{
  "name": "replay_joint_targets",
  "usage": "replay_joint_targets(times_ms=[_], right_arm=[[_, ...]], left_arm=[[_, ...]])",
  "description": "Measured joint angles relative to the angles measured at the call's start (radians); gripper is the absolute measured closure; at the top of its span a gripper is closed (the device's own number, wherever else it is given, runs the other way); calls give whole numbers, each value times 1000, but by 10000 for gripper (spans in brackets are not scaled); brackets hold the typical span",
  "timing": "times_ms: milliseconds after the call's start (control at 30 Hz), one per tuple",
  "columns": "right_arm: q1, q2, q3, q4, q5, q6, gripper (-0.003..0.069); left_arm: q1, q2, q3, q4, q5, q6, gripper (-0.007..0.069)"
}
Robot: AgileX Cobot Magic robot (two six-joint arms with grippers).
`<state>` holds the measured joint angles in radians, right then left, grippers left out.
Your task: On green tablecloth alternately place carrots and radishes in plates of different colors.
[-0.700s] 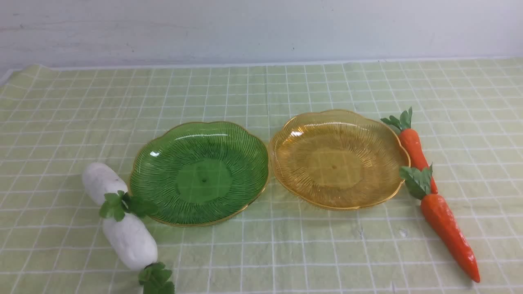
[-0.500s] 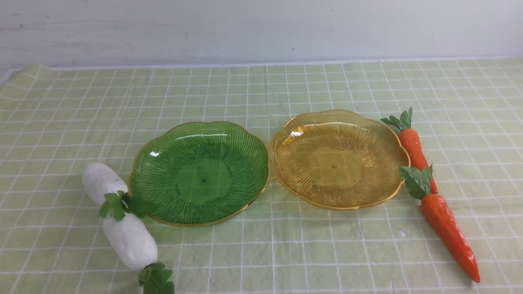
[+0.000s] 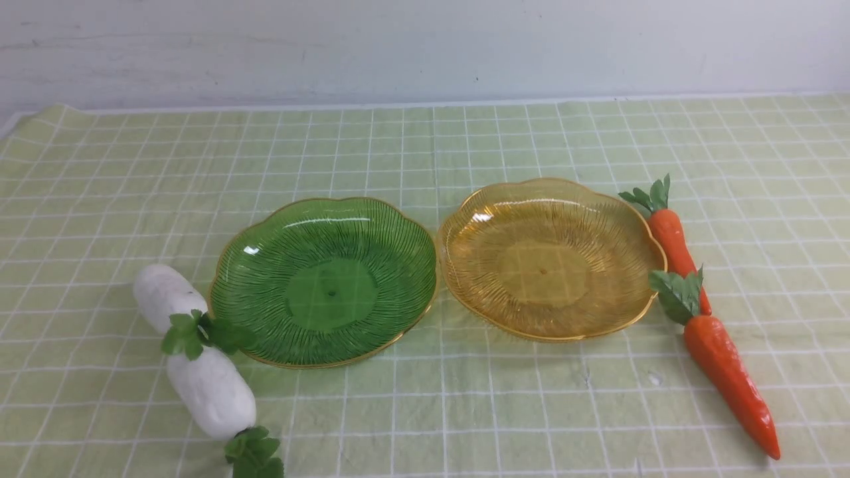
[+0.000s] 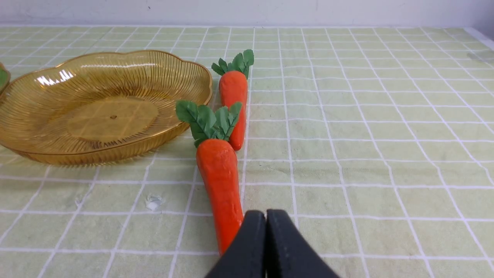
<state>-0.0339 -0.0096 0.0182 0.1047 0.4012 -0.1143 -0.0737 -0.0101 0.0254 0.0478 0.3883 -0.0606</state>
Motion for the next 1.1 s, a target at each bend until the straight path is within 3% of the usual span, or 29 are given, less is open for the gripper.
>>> replay_joint_targets(times_ms=[667,800,867,1033,1100], right_arm=[[0,0,0,0,-1,0,674],[0,0,5,17,-33,4,674],[0,0,8,99,-52,38,674],[0,0,11,516,-60,162,674],[0,0,11,624,-72,172,674]], left_arm=[[0,0,0,3,-1,0,632],[0,0,0,-65,-20,-36,632],[0,0,0,-182,-33,-107,632],[0,0,3,-491,-58,-251,632],[0,0,3,-580,-67,-261,632]])
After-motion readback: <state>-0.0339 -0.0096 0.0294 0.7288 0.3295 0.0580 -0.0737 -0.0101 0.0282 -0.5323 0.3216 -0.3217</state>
